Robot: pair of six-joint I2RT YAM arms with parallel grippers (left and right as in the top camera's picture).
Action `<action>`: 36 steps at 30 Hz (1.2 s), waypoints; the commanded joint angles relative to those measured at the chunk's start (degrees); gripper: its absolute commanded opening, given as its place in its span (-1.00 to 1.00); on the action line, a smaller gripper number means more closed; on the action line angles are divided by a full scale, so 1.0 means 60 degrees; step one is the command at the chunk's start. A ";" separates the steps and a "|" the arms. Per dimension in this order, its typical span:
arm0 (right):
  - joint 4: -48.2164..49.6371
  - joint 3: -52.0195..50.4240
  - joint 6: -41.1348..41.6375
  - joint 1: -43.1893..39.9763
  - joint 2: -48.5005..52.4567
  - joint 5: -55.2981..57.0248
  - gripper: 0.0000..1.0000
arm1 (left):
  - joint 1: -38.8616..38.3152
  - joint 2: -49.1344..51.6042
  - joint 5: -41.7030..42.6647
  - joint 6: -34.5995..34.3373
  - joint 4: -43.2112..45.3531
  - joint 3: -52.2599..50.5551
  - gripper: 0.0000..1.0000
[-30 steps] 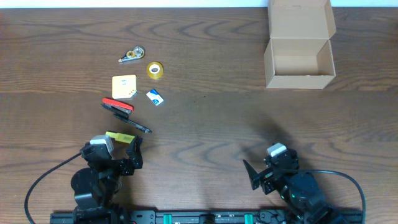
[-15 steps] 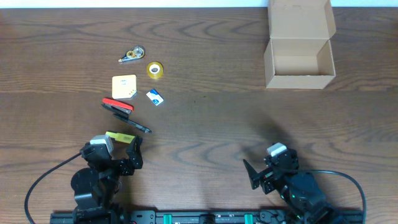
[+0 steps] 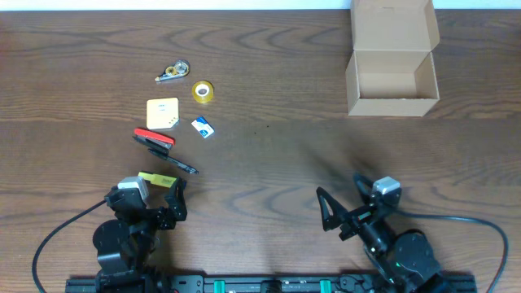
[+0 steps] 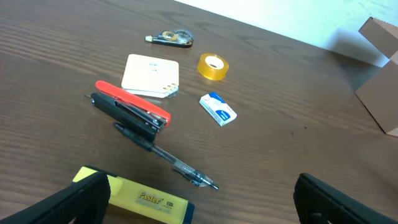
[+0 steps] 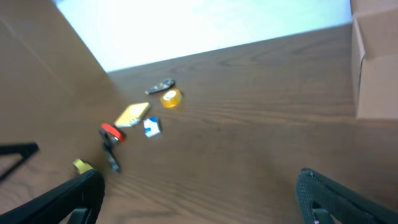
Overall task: Pack container
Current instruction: 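Move the right gripper to the cardboard box's right wall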
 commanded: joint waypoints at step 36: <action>-0.0871 0.8710 -0.3330 -0.3213 1.2652 -0.0415 0.99 | 0.0004 -0.0069 -0.0033 -0.0036 0.0004 -0.0182 0.90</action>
